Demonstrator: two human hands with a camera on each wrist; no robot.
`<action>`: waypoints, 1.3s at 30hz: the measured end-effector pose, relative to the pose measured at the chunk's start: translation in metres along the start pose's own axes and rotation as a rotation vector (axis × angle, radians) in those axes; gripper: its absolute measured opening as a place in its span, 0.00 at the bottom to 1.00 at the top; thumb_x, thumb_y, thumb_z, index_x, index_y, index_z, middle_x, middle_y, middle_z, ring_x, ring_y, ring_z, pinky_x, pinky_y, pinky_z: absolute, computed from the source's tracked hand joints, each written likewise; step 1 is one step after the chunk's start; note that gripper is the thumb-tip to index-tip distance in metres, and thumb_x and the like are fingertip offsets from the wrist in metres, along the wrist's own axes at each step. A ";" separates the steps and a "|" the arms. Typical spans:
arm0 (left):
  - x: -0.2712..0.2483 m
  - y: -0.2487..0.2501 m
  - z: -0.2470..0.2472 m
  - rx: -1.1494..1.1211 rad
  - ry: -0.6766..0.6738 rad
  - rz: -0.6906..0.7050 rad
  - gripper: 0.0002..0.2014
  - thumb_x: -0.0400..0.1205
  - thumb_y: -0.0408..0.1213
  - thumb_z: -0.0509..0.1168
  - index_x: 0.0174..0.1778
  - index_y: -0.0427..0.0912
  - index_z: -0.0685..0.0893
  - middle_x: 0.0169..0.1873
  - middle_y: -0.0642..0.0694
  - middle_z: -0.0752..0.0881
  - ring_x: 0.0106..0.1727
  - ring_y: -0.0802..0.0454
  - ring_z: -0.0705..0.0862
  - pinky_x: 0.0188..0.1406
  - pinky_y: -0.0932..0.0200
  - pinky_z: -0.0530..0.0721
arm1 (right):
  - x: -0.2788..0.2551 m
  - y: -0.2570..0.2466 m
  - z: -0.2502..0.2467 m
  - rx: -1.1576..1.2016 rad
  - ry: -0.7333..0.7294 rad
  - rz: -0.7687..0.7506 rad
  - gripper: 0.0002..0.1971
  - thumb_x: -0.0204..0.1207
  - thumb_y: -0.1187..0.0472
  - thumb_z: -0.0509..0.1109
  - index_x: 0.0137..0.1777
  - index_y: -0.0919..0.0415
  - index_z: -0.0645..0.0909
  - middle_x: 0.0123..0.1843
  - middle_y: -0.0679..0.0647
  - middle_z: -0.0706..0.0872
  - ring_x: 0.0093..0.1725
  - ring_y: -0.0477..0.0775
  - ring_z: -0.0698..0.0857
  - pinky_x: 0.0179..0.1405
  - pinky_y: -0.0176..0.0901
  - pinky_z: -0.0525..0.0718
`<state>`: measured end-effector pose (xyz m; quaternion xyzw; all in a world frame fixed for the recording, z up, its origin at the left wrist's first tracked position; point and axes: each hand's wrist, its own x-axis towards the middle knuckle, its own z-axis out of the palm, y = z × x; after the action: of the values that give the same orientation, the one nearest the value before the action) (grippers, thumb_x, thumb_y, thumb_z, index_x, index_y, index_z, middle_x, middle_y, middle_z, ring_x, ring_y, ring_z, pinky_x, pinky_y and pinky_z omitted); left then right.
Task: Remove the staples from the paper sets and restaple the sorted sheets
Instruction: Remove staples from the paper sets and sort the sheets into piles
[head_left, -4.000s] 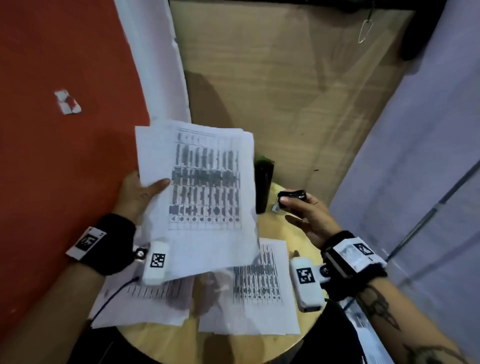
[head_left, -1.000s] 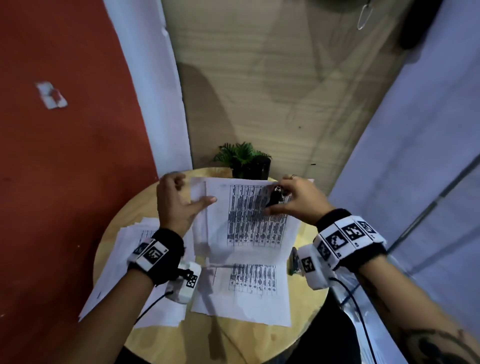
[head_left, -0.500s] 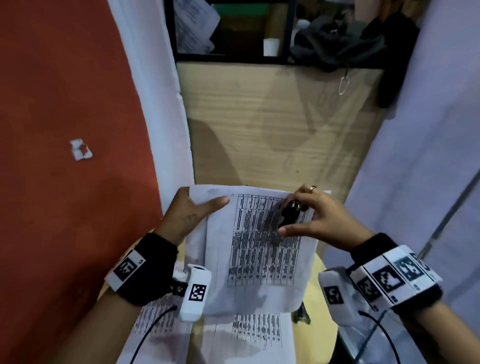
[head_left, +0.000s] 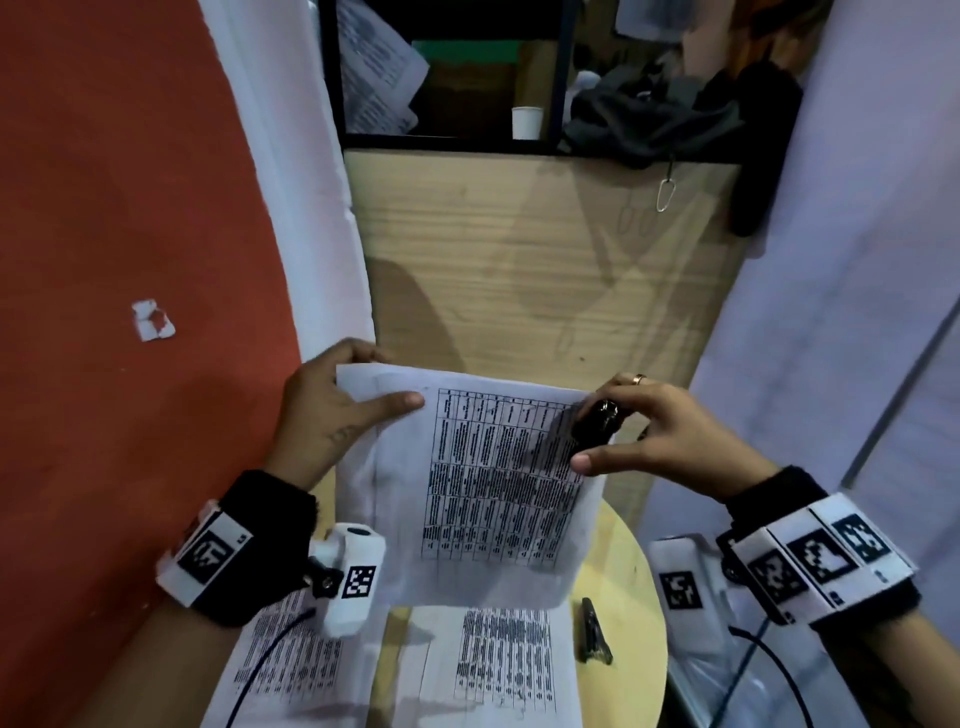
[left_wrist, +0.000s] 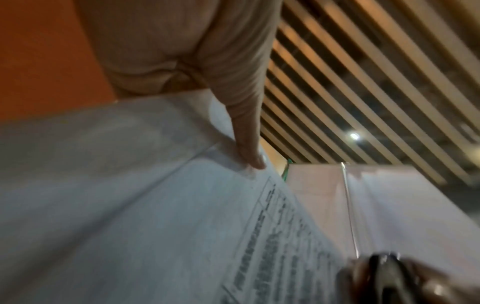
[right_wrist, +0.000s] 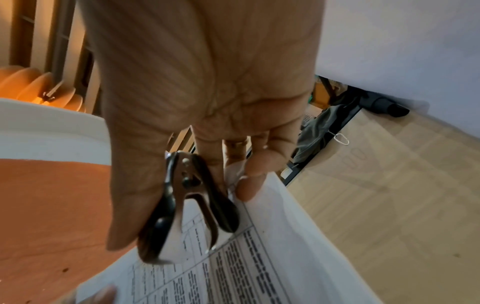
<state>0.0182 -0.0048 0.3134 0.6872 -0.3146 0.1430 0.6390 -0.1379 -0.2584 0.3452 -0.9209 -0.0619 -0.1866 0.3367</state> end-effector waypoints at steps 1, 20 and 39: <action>0.002 0.005 -0.002 0.148 -0.003 0.106 0.24 0.55 0.60 0.76 0.44 0.57 0.85 0.40 0.55 0.85 0.44 0.58 0.82 0.47 0.61 0.79 | 0.000 -0.003 -0.001 0.009 -0.009 -0.006 0.19 0.52 0.44 0.82 0.41 0.53 0.87 0.44 0.54 0.85 0.46 0.49 0.84 0.42 0.29 0.77; 0.019 0.056 0.035 0.741 -0.712 0.326 0.11 0.70 0.63 0.61 0.32 0.61 0.72 0.24 0.60 0.75 0.31 0.60 0.73 0.32 0.58 0.64 | -0.004 -0.015 -0.010 0.129 -0.043 -0.027 0.17 0.54 0.52 0.81 0.43 0.58 0.88 0.46 0.51 0.82 0.49 0.47 0.82 0.43 0.30 0.75; 0.018 0.058 0.058 0.252 -0.662 0.174 0.07 0.70 0.47 0.71 0.26 0.55 0.84 0.21 0.53 0.78 0.25 0.61 0.74 0.27 0.63 0.68 | -0.007 -0.015 0.020 -0.258 0.375 -0.386 0.24 0.62 0.43 0.75 0.55 0.56 0.86 0.60 0.51 0.78 0.54 0.50 0.80 0.48 0.37 0.79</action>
<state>-0.0156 -0.0646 0.3622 0.7403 -0.5417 0.0041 0.3982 -0.1422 -0.2336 0.3377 -0.8767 -0.1483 -0.4204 0.1807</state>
